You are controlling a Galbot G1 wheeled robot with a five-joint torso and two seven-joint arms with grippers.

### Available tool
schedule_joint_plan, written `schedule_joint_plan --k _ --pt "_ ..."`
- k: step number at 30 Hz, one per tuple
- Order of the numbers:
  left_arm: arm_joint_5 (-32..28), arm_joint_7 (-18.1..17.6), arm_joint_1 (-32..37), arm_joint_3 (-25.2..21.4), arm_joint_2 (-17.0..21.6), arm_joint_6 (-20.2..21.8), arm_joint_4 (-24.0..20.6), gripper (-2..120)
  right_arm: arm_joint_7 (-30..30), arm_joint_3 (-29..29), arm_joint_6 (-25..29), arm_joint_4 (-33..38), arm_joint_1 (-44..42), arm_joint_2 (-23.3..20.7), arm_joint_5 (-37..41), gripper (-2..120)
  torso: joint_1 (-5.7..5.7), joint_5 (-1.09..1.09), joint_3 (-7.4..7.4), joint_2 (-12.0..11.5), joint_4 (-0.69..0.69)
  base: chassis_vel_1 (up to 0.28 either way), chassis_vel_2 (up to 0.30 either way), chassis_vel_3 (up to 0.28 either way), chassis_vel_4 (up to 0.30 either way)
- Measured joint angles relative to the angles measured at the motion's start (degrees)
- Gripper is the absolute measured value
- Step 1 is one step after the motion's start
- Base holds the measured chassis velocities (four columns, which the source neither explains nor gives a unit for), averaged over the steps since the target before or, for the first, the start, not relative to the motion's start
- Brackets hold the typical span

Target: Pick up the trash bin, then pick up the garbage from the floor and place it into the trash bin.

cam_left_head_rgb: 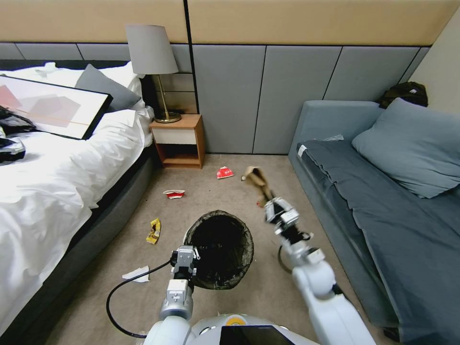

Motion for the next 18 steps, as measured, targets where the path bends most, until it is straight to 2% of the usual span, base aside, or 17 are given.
schedule_joint_plan --k 8,18 --pt "0.1 0.0 -0.3 0.9 0.0 0.0 0.2 1 -0.4 -3.0 3.4 -6.7 -2.2 -0.1 -4.5 0 0.0 0.0 0.0 0.0 0.0 0.0 0.0 0.0 0.0" --pt "0.2 0.0 -0.3 1.0 0.0 -0.1 -0.1 1 -0.6 -3.5 5.3 -11.5 -1.5 1.0 -6.8 0 0.0 0.0 0.01 0.0 0.0 0.0 0.0 0.0 0.0"
